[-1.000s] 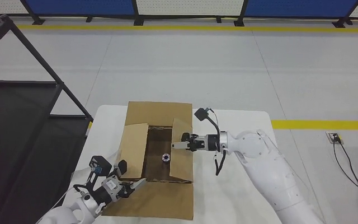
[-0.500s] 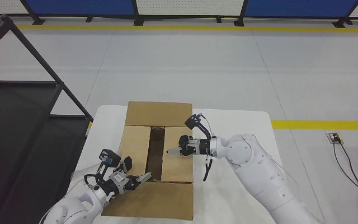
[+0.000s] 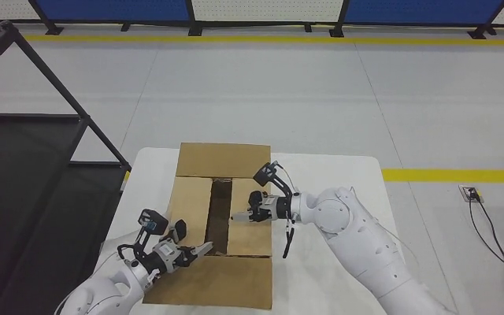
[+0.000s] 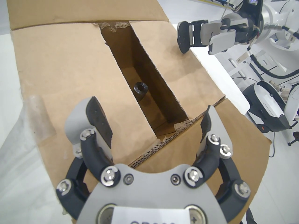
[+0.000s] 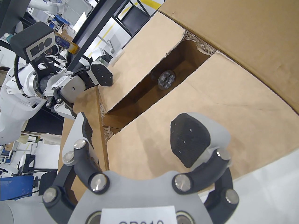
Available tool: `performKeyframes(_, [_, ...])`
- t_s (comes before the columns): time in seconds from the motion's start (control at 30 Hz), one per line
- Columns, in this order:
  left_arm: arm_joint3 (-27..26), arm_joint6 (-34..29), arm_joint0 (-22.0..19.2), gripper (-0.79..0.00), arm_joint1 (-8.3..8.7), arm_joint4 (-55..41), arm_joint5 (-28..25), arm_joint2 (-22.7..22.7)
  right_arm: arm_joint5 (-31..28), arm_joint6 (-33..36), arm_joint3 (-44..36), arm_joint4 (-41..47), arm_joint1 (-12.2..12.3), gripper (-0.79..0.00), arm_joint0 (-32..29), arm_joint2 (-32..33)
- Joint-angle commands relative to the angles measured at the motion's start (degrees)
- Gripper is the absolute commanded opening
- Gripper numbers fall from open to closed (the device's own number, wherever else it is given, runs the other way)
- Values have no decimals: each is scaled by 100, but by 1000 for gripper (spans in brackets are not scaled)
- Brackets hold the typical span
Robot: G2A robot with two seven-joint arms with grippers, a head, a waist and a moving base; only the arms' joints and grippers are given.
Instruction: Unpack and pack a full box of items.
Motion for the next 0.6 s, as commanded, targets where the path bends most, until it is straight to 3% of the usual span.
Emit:
performKeyframes(0.0, [-91,121,68,0,12,-36,-57,-87,-16,-11,-5,22,4,0,12,15])
performKeyframes(0.33, [-827,693,895,0,99,-160,-699,-1019,-114,-290,45,376,45,0,143,307])
performKeyframes(0.57, [-777,1189,1769,0,147,-547,-1593,-1981,101,-872,513,465,11,0,400,457])
